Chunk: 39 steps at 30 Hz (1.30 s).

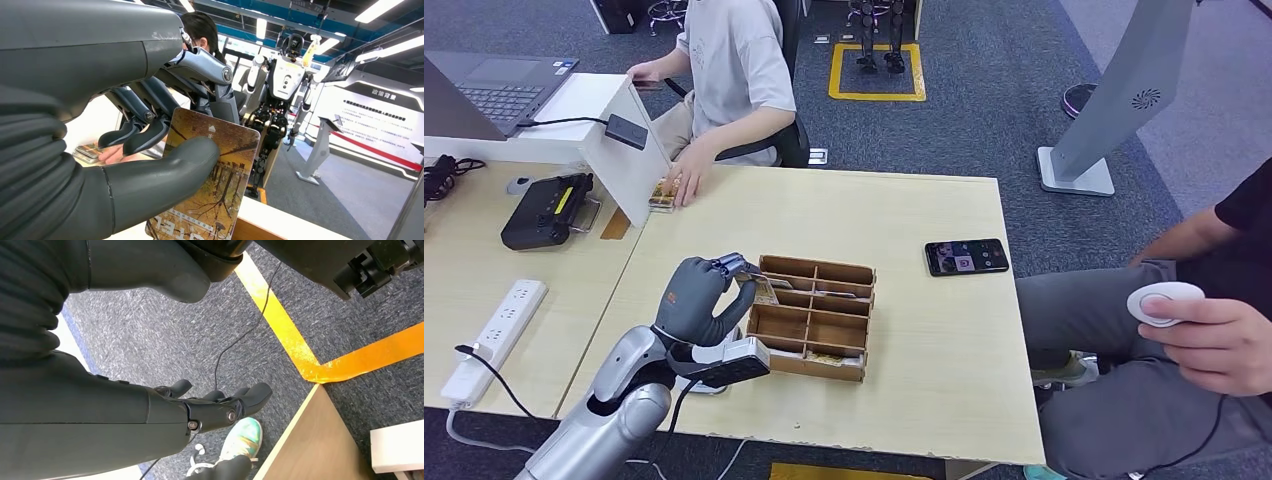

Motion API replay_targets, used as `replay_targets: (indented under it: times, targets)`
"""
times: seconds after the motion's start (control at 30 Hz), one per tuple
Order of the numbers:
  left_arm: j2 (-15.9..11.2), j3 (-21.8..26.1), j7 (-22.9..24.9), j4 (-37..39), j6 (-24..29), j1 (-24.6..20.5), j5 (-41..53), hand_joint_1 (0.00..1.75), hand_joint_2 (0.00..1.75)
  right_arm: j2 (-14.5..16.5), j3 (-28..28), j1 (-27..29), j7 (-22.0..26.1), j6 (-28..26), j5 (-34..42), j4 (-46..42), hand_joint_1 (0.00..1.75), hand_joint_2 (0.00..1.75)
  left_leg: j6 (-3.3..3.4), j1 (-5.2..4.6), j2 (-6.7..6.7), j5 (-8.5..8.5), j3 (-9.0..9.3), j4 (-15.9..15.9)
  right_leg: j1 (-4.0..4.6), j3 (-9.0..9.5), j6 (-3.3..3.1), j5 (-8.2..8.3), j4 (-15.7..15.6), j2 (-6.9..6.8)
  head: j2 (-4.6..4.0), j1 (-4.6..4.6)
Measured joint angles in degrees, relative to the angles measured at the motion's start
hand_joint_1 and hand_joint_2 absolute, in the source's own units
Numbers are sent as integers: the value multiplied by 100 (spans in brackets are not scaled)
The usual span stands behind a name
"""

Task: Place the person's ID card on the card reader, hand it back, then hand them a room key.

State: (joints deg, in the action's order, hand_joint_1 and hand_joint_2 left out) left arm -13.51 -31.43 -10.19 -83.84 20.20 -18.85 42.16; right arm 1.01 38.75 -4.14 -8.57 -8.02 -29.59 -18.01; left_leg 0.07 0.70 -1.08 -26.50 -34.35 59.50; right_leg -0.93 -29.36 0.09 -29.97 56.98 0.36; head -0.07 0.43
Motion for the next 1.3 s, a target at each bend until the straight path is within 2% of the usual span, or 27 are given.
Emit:
replay_targets:
  times: [0.77, 0.83, 0.9, 0.97, 1.0, 1.07, 1.13, 1.3]
  targets:
    - [-2, 2, 1, -2, 2, 0, 1, 175, 175, 0, 1, 0, 0, 0, 1, 0, 0, 175, 0, 0, 0, 0, 0, 0, 0, 0, 0, 0, 0, 0, -1, 1]
    - [-19, 6, 171, 8, 32, -68, 172, 175, 175, 0, 2, 7, 22, -23, 4, 0, 0, 175, -1, 3, -1, 2, 0, 5, -1, -12, 0, 0, 0, -1, 0, -1]
    - [-90, 24, 828, 169, -8, -523, 869, 175, 175, -2, 2, 23, 96, -93, 23, -1, 0, 175, -2, 16, -17, 16, -20, 16, 6, -34, -3, 5, 4, -15, 1, 4]
    - [-187, 134, 1575, 594, -144, -1421, 1601, 175, 175, -9, 4, 43, 179, -161, 57, -8, 0, 175, -12, 31, -32, 37, -52, 20, 18, -49, -12, 26, 12, -27, -1, 20]
    - [-228, 225, 1736, 832, -194, -1860, 1770, 175, 175, -15, 6, 57, 203, -183, 72, -18, 0, 175, -18, 33, -29, 44, -60, 18, 23, -51, -17, 37, 16, -23, -1, 17]
    - [-294, 384, 1714, 1163, -220, -2444, 1899, 175, 175, -27, 13, 87, 220, -215, 100, -42, 0, 175, -23, 29, -14, 51, -58, 14, 24, -51, -22, 49, 22, -8, -1, -1]
    - [-330, 440, 1664, 1297, -213, -2670, 1981, 175, 175, -33, 31, 98, 220, -219, 127, -53, 0, 175, -21, 29, -10, 53, -56, 15, 23, -51, -22, 49, 23, -4, 0, -13]
    - [-391, 466, 1751, 1429, -181, -2742, 2038, 175, 175, -40, 103, 99, 199, -213, 155, -78, 0, 175, -20, 28, -5, 54, -58, 16, 23, -56, -22, 50, 22, -2, -1, -12]
